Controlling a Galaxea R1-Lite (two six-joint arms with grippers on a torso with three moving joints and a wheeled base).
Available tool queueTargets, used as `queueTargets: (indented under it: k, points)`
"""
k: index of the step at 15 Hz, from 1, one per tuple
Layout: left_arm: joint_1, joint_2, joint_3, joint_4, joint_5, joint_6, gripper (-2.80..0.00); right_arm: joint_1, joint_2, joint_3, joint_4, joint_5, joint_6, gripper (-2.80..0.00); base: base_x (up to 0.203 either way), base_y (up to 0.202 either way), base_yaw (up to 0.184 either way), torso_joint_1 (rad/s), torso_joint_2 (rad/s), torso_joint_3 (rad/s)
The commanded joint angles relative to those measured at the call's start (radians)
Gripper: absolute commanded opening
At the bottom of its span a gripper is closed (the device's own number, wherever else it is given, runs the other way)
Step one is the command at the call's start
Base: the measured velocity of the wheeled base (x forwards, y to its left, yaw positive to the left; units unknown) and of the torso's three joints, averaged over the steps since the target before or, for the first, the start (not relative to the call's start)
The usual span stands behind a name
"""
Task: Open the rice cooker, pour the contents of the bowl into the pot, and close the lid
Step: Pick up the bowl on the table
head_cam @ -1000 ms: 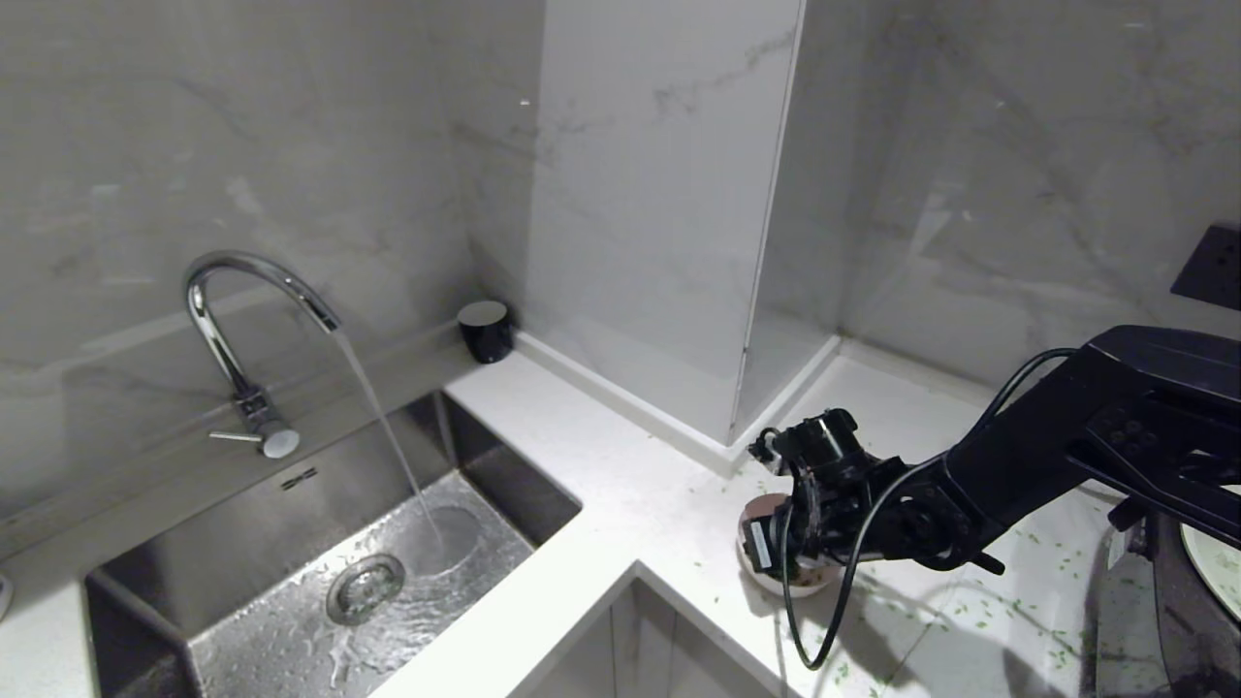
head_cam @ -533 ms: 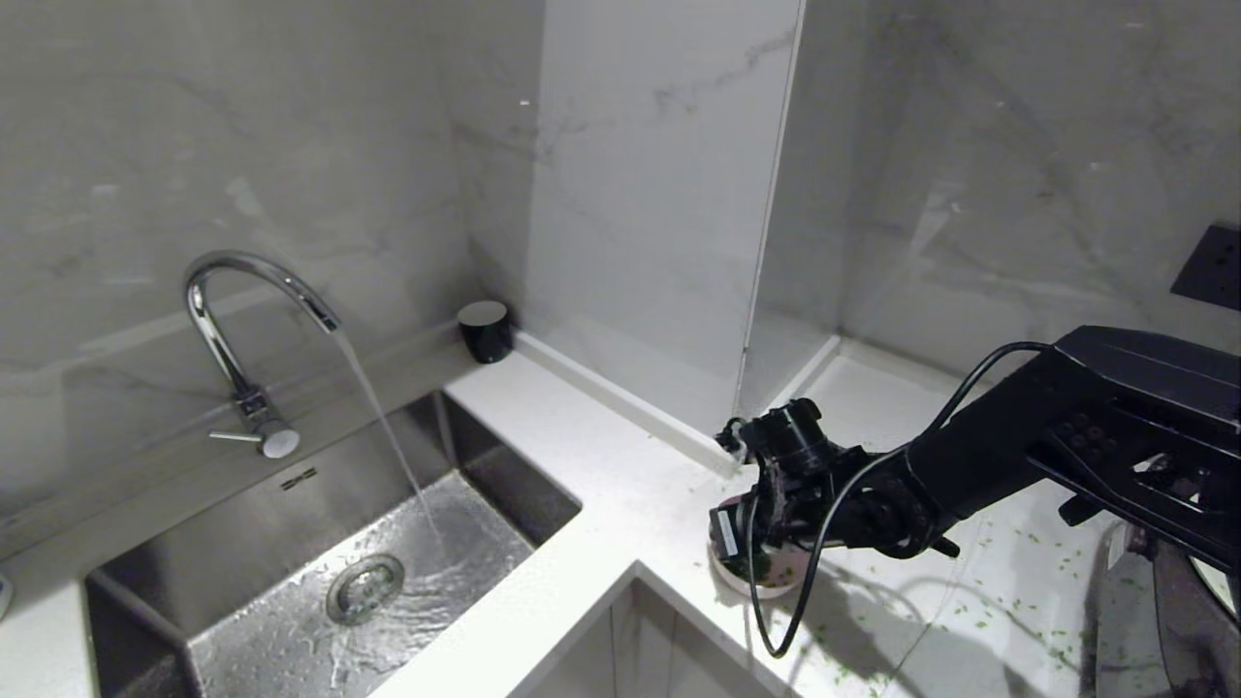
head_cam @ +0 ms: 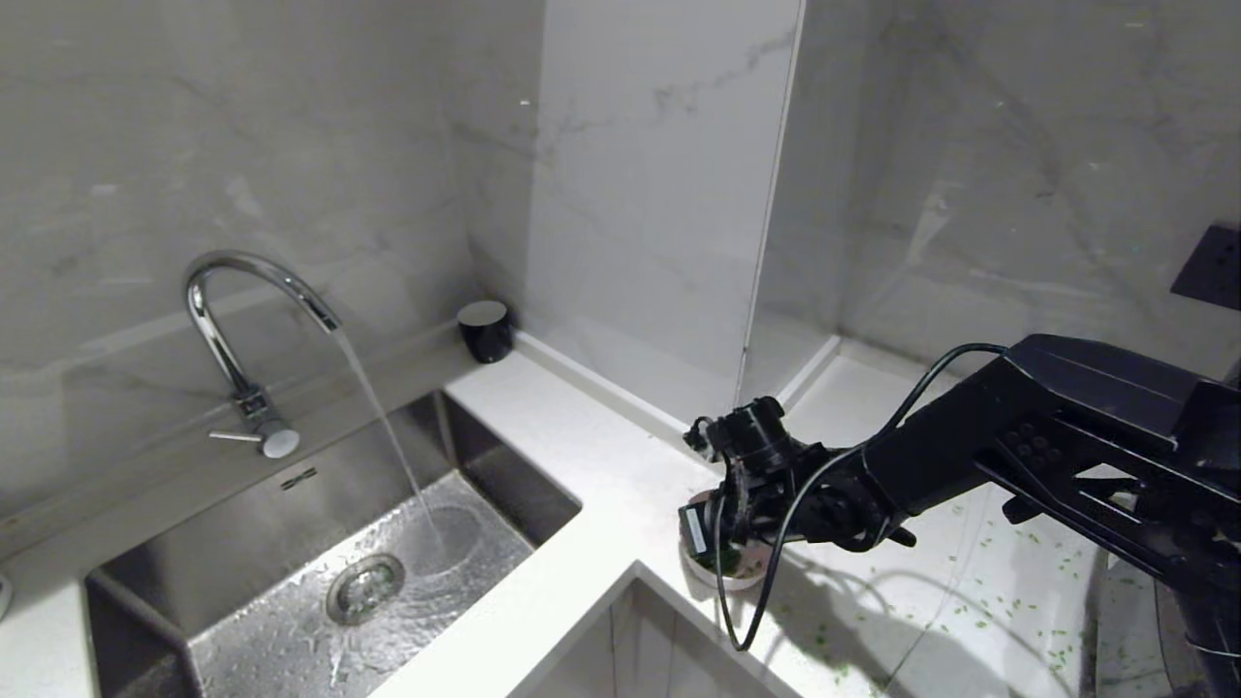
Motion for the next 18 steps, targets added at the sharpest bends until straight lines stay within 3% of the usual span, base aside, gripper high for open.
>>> queueTargets:
  k: [1, 7, 12, 16, 18]
  points:
    - [0.001, 0.001, 0.014, 0.000, 0.000, -0.001, -2.80, 0.010, 0.023, -0.037, -0.001, 0.001, 0.001, -2.80, 0.000, 0.000, 0.000, 0.000, 0.00, 0.000]
    - [-0.001, 0.001, 0.014, 0.000, 0.000, -0.001, -2.80, 0.010, -0.034, -0.062, 0.020, -0.002, 0.002, -2.80, 0.000, 0.000, 0.000, 0.000, 0.00, 0.000]
    - [0.001, 0.001, 0.014, 0.000, 0.000, -0.001, -2.80, -0.019, -0.286, 0.088, 0.035, -0.012, -0.003, -2.80, 0.000, 0.000, 0.000, 0.000, 0.00, 0.000]
    - [0.003, 0.000, 0.003, 0.000, 0.000, 0.007, -2.80, -0.018, -0.627, 0.253, 0.038, -0.117, -0.012, -2.80, 0.000, 0.000, 0.000, 0.000, 0.00, 0.000]
    - [0.003, 0.019, -0.079, 0.004, -0.015, 0.007, -2.80, -0.019, -0.836, 0.331, 0.048, -0.195, -0.039, -2.80, 0.000, 0.000, 0.000, 0.000, 0.00, 0.000]
